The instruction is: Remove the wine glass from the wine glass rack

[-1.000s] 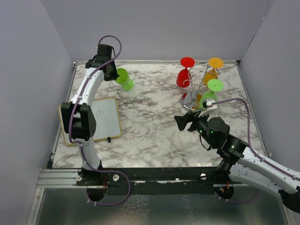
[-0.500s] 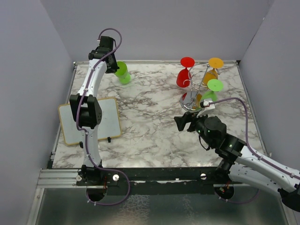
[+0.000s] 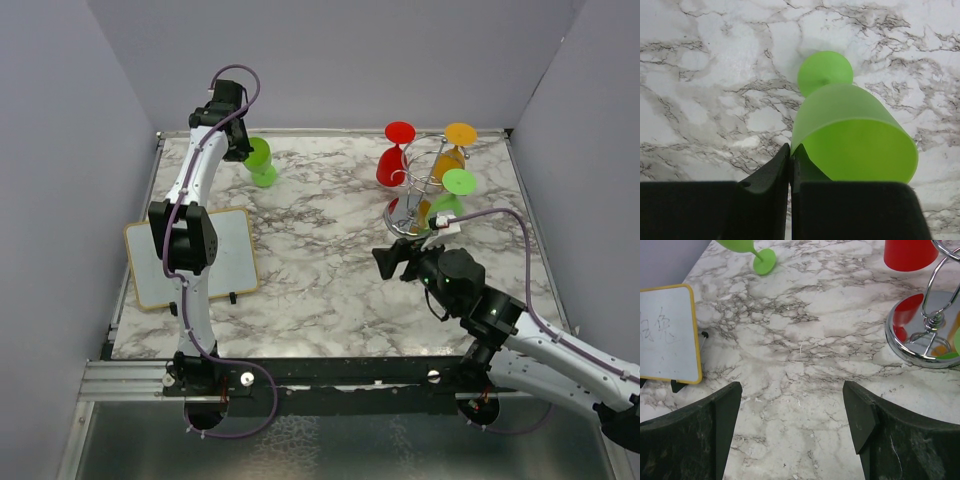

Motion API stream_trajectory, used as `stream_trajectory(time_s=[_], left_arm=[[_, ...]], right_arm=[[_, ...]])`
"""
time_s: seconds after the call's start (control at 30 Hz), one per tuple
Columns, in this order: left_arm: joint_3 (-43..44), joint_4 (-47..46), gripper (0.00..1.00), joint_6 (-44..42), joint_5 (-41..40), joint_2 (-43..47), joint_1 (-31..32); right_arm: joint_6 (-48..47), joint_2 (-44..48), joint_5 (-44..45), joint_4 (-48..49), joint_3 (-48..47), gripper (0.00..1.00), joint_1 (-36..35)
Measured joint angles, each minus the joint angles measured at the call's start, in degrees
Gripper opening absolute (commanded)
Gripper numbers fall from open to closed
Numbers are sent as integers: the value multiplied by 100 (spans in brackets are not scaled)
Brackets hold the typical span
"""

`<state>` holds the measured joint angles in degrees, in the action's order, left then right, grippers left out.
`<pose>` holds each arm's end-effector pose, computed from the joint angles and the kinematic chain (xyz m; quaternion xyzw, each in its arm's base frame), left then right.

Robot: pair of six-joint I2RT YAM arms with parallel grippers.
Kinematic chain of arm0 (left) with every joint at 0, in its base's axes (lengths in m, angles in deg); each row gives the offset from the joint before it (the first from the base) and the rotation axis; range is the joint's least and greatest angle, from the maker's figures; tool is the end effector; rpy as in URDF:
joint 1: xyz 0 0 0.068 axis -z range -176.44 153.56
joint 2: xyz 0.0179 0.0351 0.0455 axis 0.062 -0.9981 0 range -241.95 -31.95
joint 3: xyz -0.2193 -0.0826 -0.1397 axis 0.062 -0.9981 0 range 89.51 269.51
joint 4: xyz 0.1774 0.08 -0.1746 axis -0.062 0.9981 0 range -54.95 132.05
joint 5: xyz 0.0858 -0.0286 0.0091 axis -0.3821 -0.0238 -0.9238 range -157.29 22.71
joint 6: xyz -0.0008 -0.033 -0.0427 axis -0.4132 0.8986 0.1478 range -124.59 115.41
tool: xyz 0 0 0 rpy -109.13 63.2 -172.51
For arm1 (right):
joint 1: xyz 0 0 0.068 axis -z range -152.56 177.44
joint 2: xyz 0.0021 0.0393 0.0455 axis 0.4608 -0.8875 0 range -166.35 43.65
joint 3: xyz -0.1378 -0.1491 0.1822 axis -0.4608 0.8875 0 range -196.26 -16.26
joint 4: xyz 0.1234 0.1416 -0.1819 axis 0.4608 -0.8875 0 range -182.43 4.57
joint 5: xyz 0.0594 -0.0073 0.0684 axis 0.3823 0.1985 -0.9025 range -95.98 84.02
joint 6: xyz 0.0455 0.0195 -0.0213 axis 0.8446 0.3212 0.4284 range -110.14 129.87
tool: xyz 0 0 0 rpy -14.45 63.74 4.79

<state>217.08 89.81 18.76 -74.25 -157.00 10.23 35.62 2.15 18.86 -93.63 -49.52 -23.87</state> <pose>0.4780 -0.0516 0.3138 -0.1564 0.9316 -0.0282 0.3268 0.1212 0.1275 0.2826 -0.0474 0.7913 0.2295 0.5647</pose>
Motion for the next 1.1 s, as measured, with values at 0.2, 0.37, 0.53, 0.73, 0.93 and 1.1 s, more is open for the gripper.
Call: stream_trajectory(time_s=[0.2,0.37,0.53,0.73,0.93,1.1], left_arm=[[-11,28,14,-44,4,-2,-46],[-9,26,22,-92,9,-2,-70],[-9,26,33,-133,13,-9,-72],[50,35,49,-249,-7,-4,-72],[96,55,59,-382,-66,236,-72],[90,55,61,-466,-81,778,-72]], right_arm=[[17,151,0,-35,0,83,0],[55,214,0,-92,0,83,0],[94,214,0,-122,0,83,0],[114,212,0,-129,0,83,0],[61,122,2,-164,-15,84,0],[-87,28,76,-341,-162,84,0]])
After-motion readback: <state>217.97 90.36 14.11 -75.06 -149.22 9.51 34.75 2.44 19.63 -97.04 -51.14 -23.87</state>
